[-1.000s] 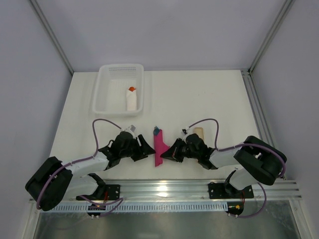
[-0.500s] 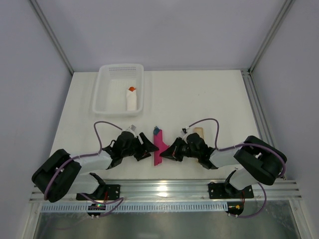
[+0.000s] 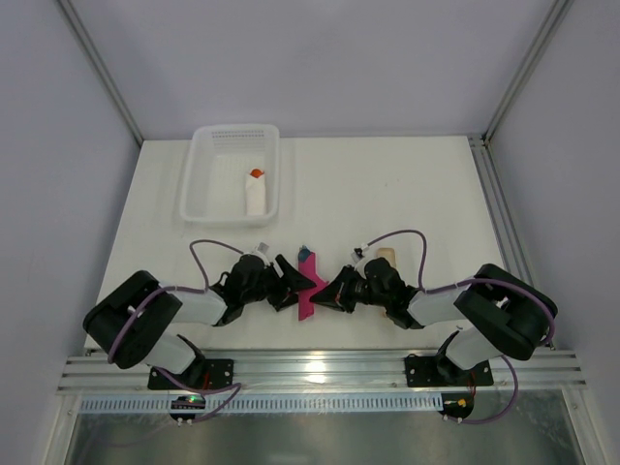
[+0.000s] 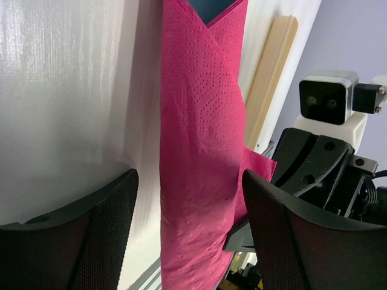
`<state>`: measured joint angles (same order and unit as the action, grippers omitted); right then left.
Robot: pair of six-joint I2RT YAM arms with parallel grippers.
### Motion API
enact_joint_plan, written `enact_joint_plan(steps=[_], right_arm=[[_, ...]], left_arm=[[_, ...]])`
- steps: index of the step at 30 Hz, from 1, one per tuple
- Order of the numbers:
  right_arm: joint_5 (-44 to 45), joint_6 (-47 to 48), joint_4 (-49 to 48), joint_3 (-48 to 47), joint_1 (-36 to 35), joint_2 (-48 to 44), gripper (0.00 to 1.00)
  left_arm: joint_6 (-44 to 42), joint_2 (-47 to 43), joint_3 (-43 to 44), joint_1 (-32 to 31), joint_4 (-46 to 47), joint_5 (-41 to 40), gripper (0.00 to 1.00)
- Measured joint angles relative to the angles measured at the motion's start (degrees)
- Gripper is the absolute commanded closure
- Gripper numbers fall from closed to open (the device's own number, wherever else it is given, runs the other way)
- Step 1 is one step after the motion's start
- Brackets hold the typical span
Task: Place the utensils on the paper napkin and roll it up
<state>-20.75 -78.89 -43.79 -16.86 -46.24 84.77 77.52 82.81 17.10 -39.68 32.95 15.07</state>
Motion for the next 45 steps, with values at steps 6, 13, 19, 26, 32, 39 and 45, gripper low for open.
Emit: enact_joint_plan(steps=[6, 13, 19, 26, 32, 39, 45], right_arm=[[-0.2, -0.3, 0.0, 0.1, 0.3, 0.0, 0.96], [-0.3, -0.4, 0.0, 0.1, 0.6, 0.0, 0.96], [-0.3, -0.4, 0.0, 0.1, 0.7, 0.0, 0.96], [-0.4, -0.4, 0.0, 0.1, 0.7, 0.0, 0.96], [-0.4, -0.4, -0.2, 0.7, 0.9, 0.0, 0.97], [-0.4, -0.5, -1.3, 1.7, 1.0, 0.8, 0.96], [-0.4, -0.5, -1.7, 1.8, 1.1, 0.8, 0.96]], left_arm=[[1.1, 2.4, -0.2, 0.0, 4.3, 0.2, 0.28], [1.9, 5.0, -0.5, 0.0, 8.9, 0.4, 0.3], [3.5, 8.8, -0.5, 0.0, 14.1, 1.5, 0.32], [5.0, 12.2, -0.5, 0.0, 19.3, 2.1, 0.36], [5.0, 12.8, -0.6, 0.0, 21.2, 2.1, 0.4], [4.4, 13.8, -0.7, 0.0, 23.6, 2.1, 0.43], [4.4, 16.8, -0.7, 0.0, 27.6, 2.1, 0.45]])
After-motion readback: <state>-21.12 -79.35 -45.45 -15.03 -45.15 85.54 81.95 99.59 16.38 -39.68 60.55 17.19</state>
